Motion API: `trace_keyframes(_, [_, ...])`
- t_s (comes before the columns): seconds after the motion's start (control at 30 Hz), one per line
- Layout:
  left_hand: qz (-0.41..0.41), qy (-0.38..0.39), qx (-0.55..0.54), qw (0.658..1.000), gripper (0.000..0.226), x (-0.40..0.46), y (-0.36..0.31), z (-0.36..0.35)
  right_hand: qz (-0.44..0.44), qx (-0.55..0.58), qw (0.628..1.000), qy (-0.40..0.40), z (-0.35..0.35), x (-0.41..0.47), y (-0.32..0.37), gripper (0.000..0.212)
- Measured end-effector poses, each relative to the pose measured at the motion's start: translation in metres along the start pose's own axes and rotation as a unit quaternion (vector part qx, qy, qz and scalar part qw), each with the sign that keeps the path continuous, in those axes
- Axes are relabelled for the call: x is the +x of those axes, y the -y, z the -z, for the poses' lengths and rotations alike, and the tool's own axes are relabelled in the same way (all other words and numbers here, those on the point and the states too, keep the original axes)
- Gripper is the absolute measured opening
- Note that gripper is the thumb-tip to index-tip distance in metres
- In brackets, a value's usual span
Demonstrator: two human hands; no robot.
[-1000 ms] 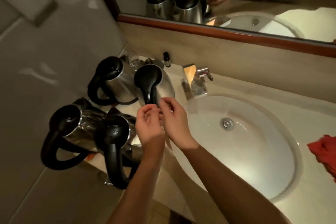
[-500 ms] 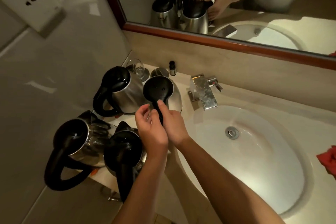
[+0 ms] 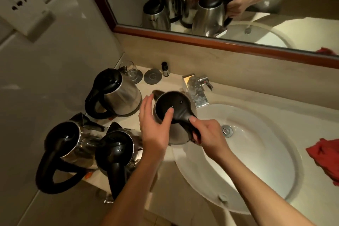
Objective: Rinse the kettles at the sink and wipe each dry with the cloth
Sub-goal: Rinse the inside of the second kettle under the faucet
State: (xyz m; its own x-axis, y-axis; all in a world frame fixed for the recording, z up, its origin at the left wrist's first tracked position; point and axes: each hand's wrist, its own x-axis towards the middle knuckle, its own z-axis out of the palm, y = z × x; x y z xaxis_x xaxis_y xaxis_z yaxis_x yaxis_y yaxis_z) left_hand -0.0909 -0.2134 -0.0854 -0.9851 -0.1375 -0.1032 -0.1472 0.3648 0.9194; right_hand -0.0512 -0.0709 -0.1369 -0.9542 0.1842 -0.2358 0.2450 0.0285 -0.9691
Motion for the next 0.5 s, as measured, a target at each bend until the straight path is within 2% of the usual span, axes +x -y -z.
trace_keyframes(0.13, [-0.095, 0.080, 0.107, 0.986, 0.061, -0.015, -0.002, -0.002, 0.002, 0.020, 0.999, 0.047, 0.033, -0.029, 0.002, 0.059])
trace_keyframes(0.23, [-0.149, 0.131, 0.171, 0.965, 0.073, -0.027, -0.001, -0.002, 0.020, 0.021, 0.998, 0.060, 0.059, -0.049, 0.003, 0.054])
trace_keyframes(0.37, [-0.220, 0.230, 0.202, 0.926, 0.086, -0.040, 0.000, -0.010, 0.030, 0.005, 0.998, 0.053, 0.094, -0.069, 0.004, 0.048])
trace_keyframes(0.5, [-0.265, 0.289, 0.209, 0.896, 0.100, -0.048, -0.003, -0.031, 0.032, -0.020, 0.998, 0.055, 0.128, -0.085, 0.004, 0.047])
